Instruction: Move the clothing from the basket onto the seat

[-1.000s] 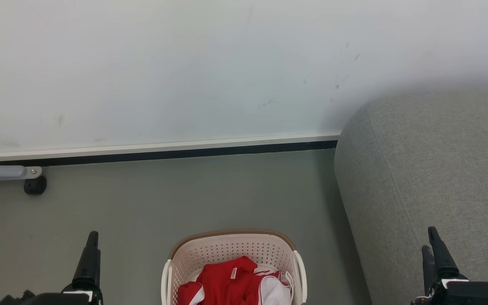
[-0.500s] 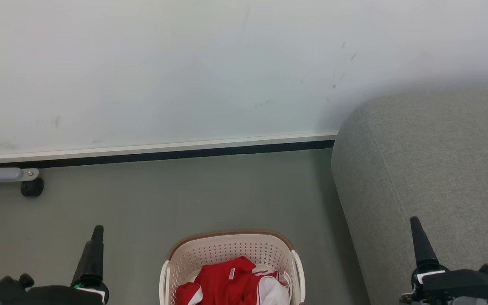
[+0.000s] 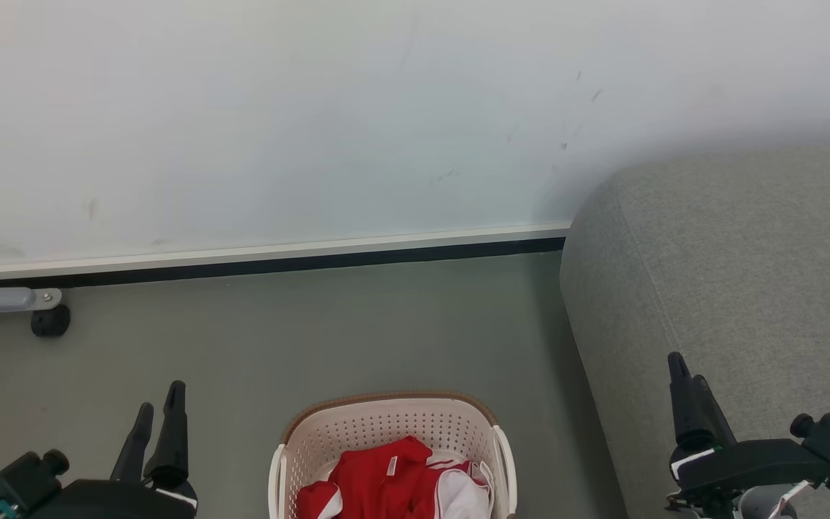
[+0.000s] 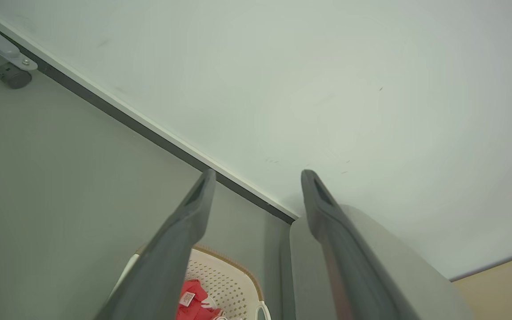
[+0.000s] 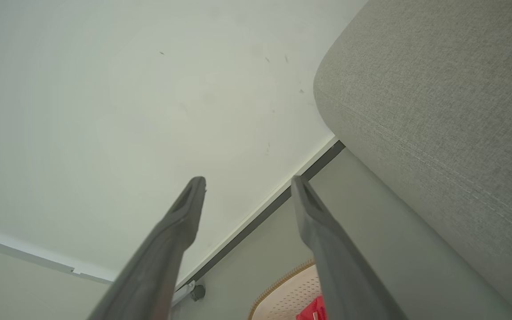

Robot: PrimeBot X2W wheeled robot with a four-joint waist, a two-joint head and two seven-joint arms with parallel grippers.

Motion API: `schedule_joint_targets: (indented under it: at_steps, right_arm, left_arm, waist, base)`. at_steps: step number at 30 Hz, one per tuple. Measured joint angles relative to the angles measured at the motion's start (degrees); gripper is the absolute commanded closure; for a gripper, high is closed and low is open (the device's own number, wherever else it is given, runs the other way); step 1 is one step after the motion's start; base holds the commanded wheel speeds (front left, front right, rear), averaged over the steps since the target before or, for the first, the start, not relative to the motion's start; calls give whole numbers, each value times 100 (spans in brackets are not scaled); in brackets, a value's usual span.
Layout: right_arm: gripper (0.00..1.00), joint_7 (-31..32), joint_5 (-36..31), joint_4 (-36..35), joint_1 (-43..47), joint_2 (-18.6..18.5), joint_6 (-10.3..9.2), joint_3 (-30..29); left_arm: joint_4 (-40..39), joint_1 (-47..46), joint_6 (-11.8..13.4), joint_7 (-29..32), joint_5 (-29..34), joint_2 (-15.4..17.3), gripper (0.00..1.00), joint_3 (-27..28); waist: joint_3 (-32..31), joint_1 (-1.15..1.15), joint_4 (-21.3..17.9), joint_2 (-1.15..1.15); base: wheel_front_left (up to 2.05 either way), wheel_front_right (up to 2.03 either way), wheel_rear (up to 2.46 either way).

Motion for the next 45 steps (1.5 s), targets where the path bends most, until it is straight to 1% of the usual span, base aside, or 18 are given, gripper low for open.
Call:
schedule_joint_targets:
  at_steps: [11,12,18,32,45]
  right_arm:
    - [0,-222,-871,-121,-30,-36,-119,321]
    - [0,-261,-1036,-135,-33,-47,-121,374]
    - [0,-371,-1467,-177,-60,-60,-213,522]
    - [0,-657,-2486,-319,-130,-114,-272,822]
    - [0,-922,-3426,-449,-154,-144,-390,1083]
  left_arm:
    - [-149,-3,77,-220,768,85,0,-119]
    - [-170,-4,94,-250,956,98,0,-131]
    - [-226,-36,118,-370,1360,151,0,-183]
    - [-381,-44,125,-636,2398,244,0,-292]
    - [-538,-44,149,-916,3344,330,0,-356]
  waist:
    - [10,0,-17,0]
    - [13,0,-17,0]
    - [18,0,-15,0]
    - [-4,0,-7,0]
    - [-6,0,-28,0]
  base:
    - [0,0,0]
    - [0,0,0]
    - [0,0,0]
    - [0,0,0]
    - [0,0,0]
